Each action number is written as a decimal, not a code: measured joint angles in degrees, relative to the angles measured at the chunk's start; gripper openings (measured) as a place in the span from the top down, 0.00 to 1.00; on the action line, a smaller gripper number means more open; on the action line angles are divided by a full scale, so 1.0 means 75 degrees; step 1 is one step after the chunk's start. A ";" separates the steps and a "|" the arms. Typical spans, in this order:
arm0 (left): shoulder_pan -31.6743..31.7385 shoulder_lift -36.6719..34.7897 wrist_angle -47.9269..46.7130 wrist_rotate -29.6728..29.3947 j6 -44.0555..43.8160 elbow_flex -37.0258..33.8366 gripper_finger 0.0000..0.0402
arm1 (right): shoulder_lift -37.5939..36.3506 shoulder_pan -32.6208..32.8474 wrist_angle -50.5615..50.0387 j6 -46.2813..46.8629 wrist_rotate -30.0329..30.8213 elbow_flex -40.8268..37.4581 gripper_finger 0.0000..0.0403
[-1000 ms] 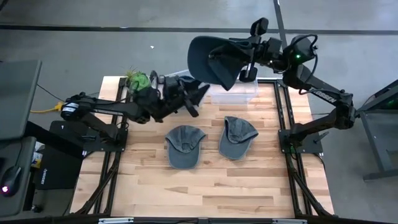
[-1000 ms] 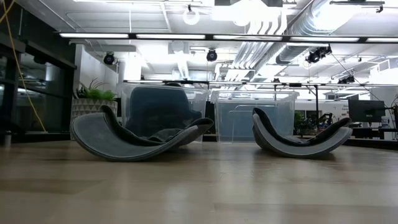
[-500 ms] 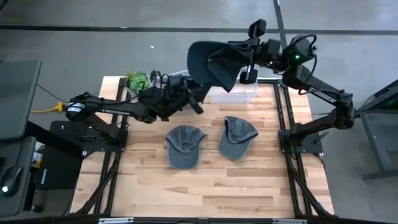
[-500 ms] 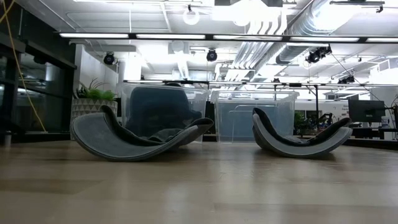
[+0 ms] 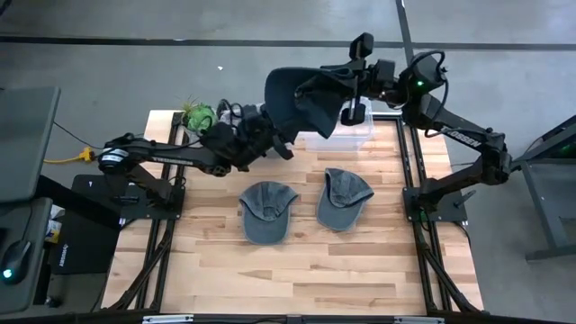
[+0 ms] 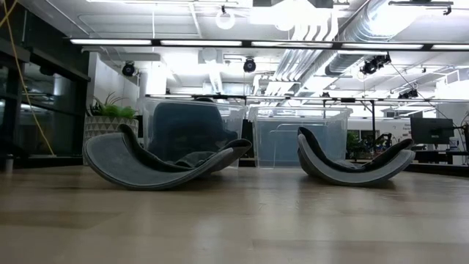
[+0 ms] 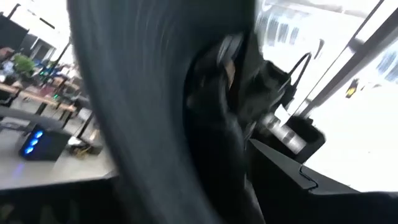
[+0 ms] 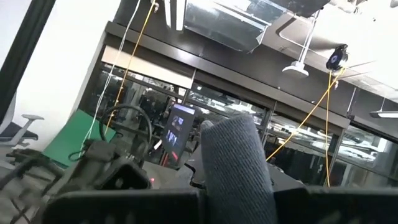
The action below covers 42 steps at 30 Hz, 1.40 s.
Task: Pick & Place hat
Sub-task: Put the dark blue cap into the left transparent bin
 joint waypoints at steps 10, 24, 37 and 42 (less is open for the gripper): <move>-0.0003 0.0052 0.0022 -0.0118 -0.0003 0.0001 0.66 | 0.0052 0.0003 -0.0036 0.0020 -0.0002 0.0003 0.95; -0.0002 0.0058 0.0004 -0.0437 -0.0091 0.0001 1.00 | 0.0037 0.0006 -0.0151 0.0012 -0.0022 0.0017 0.95; -0.0006 0.0033 -0.0098 -0.0316 0.0180 0.0001 1.00 | 0.0000 0.0006 -0.0384 0.0029 0.0184 -0.0006 0.68; -0.0009 -0.0294 -0.0721 -0.0522 0.0490 0.0004 1.00 | -0.0213 -0.0054 -0.0627 0.0089 0.0321 -0.0006 0.63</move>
